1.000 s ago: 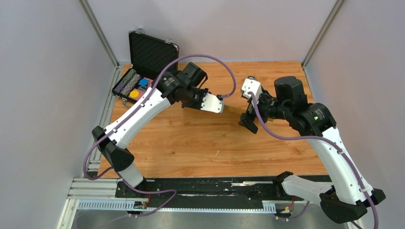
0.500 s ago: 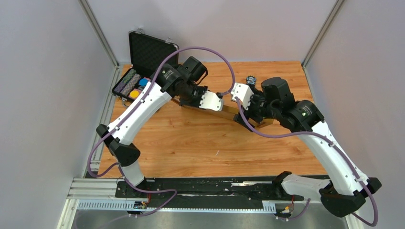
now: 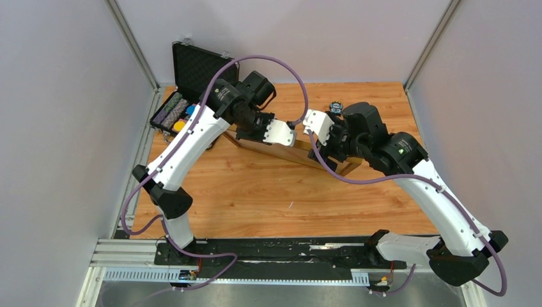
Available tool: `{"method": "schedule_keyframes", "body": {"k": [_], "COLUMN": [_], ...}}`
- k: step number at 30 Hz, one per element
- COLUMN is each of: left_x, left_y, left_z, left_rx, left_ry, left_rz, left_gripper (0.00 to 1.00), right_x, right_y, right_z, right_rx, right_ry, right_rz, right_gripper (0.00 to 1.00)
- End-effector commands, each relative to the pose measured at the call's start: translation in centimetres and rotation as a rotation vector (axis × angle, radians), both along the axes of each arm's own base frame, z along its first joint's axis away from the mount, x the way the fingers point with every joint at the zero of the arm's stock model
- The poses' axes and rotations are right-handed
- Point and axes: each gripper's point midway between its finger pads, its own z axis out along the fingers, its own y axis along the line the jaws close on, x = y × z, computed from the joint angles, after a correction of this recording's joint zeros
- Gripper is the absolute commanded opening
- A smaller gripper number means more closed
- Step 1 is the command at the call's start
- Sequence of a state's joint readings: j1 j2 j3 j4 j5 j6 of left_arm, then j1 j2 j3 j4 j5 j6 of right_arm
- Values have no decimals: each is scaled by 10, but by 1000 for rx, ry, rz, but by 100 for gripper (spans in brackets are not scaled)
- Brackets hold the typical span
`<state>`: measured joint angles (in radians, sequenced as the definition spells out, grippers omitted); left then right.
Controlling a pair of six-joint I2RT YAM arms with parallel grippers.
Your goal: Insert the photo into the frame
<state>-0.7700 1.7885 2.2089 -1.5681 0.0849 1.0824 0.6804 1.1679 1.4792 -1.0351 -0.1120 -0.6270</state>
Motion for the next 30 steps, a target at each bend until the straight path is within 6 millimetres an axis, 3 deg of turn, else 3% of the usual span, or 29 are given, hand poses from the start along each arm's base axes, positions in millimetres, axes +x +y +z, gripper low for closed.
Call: {"method": "schedule_keyframes", "body": {"k": [1,12,17,19,25,27,29,30], "left_x": [-4,-3,1,2,9,12,16,19], "left_y": [-18,-19,-18,-18,-16,-15,-14,-14], "left_z": [21,11,10,10,12,14,18,22], "left_rx": [-84,-65,-59,-55,-45,-50,-68,-83], "left_ry": [-45,-19,-32,-40,-73,-86,-108,-125], "left_rz": [-58,-49,-41,-38,-29,-19,-8,-3], "left_gripper": [0,0,12,19,39,50,64,86], "right_x": [8,10,11,10,5,4,2,1], "right_y": [10,4,4,4,6,7,8,8], "right_z": [2,4,7,10,17,18,19,19], "right_rx": [-23,-36,-37,-33,-9,-6,-1,1], "right_ry": [-32,-54,-60,-63,-62,-60,-55,-52], "right_rz": [17,-10,-10,-6,16,20,29,33], "right_gripper": [72,31,9,0,0,0,0,0]}}
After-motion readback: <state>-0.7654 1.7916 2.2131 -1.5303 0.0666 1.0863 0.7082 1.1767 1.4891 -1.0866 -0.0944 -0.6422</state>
